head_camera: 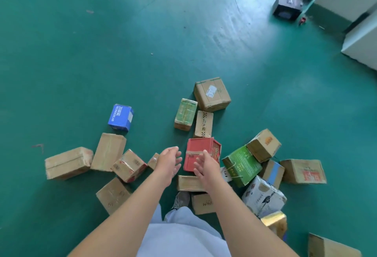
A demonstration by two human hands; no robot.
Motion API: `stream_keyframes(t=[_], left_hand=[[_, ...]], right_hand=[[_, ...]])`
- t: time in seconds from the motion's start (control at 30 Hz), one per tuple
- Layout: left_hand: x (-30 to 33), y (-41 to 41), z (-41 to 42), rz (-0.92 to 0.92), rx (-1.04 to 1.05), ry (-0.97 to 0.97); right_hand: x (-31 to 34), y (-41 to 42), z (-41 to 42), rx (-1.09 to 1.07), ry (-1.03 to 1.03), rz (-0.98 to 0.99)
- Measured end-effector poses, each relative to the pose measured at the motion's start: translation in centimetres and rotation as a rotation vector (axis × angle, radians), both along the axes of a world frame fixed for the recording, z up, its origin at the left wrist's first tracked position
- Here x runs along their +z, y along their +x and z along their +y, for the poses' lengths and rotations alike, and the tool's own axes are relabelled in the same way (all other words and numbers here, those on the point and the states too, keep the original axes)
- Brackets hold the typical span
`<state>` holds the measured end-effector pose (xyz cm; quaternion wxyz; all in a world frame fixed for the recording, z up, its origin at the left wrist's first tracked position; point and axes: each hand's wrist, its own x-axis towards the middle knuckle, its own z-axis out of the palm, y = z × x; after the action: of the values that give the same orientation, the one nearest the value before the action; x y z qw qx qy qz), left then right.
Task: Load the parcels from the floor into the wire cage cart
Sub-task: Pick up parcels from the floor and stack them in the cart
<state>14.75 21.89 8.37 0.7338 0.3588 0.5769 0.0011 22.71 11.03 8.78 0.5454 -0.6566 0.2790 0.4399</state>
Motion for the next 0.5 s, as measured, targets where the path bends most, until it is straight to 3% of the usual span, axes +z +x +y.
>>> stream_keyframes(t=[0.23, 0.5], left_hand=[[3.6, 7.8, 1.4, -0.086, -0.026, 0.040], [3.5, 16.7, 6.0, -0.097, -0.060, 0.031]], right_hand=[[2.1, 7.2, 1.8, -0.091, 0.097, -0.057], [1.4, 14.9, 4.8, -0.180, 0.108, -0.075]])
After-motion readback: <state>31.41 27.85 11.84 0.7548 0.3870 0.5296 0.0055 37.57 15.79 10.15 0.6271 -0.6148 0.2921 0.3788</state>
